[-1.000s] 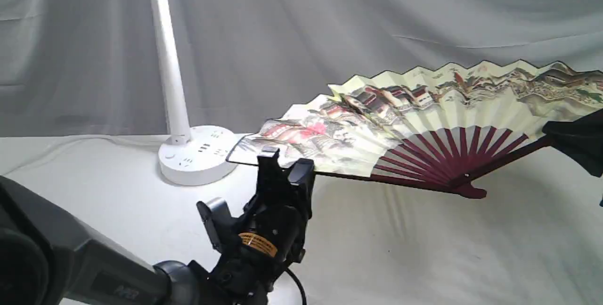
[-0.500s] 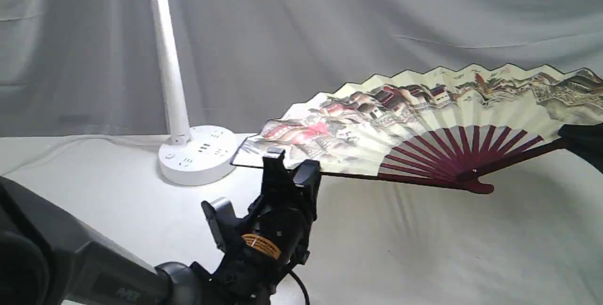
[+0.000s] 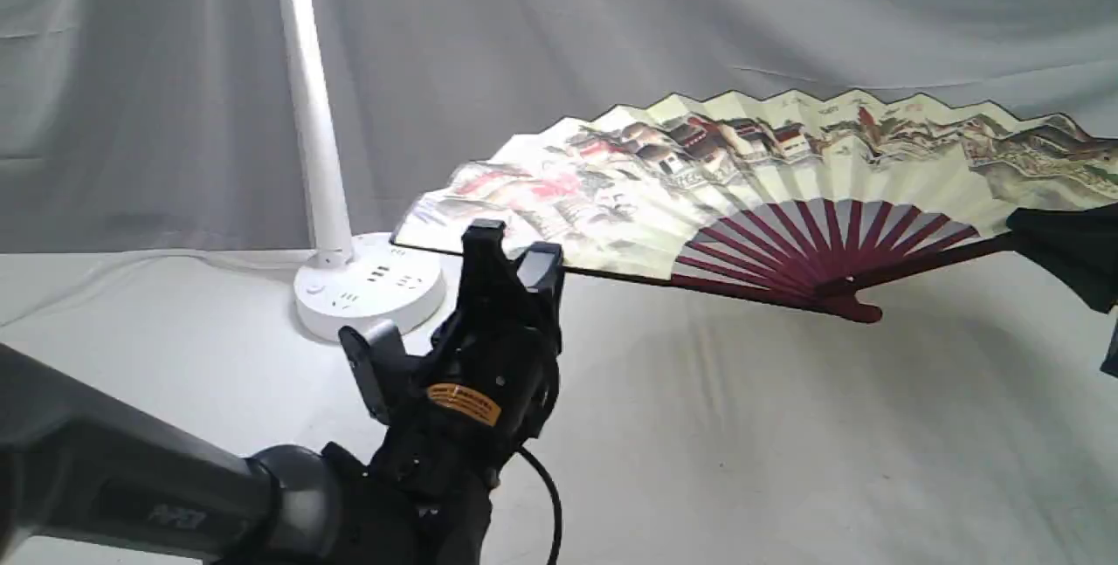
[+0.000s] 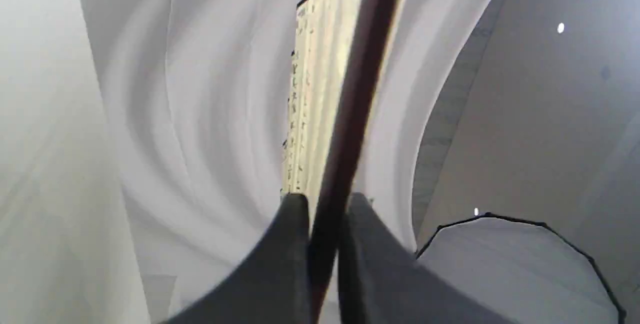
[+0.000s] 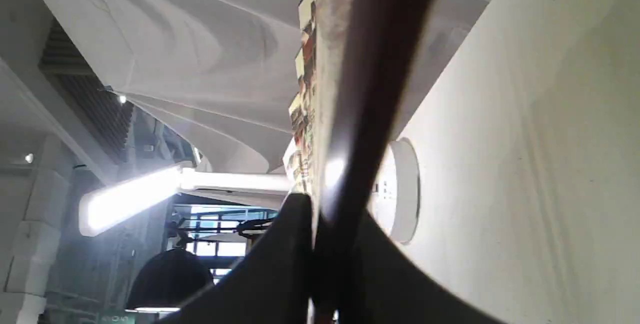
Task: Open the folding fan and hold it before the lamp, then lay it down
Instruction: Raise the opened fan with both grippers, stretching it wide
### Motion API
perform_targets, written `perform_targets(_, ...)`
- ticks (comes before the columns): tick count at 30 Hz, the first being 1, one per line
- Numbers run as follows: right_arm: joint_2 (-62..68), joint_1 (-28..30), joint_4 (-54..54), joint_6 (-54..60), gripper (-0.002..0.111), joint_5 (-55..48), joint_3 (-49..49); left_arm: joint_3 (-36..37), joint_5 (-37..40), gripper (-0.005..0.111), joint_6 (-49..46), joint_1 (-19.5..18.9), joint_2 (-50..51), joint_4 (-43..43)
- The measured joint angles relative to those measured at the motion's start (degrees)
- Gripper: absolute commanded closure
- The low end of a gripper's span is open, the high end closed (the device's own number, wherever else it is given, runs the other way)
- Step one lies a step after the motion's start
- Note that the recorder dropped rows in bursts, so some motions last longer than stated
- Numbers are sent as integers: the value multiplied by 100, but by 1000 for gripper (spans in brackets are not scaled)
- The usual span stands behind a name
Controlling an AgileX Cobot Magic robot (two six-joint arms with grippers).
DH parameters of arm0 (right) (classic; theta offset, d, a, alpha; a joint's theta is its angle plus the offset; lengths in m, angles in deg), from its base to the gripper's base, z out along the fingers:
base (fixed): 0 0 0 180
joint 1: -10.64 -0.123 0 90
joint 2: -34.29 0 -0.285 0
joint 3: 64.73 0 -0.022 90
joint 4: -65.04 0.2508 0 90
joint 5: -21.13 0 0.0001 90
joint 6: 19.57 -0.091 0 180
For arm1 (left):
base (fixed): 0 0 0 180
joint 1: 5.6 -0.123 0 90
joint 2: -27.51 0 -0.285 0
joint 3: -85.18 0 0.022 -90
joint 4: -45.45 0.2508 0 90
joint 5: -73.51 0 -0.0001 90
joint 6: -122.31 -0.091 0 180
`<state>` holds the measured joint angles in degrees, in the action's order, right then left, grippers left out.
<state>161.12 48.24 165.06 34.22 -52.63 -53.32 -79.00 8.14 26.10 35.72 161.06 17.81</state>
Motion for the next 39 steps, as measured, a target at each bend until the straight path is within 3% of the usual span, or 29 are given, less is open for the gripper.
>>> perform_targets(6, -14, -349, 145, -101, 108, 20, 0, 331, 29, 107, -271, 0, -328, -507)
perform_targets(31, -14, -2458, 150, -333, 108, 419, 0, 2963, -51, 107, -316, -67, -2108, -2516)
perform_targets(39, -14, -2925, 150, -650, 108, 613, -435, 3296, -55, 107, -340, -235, -2540, -2711)
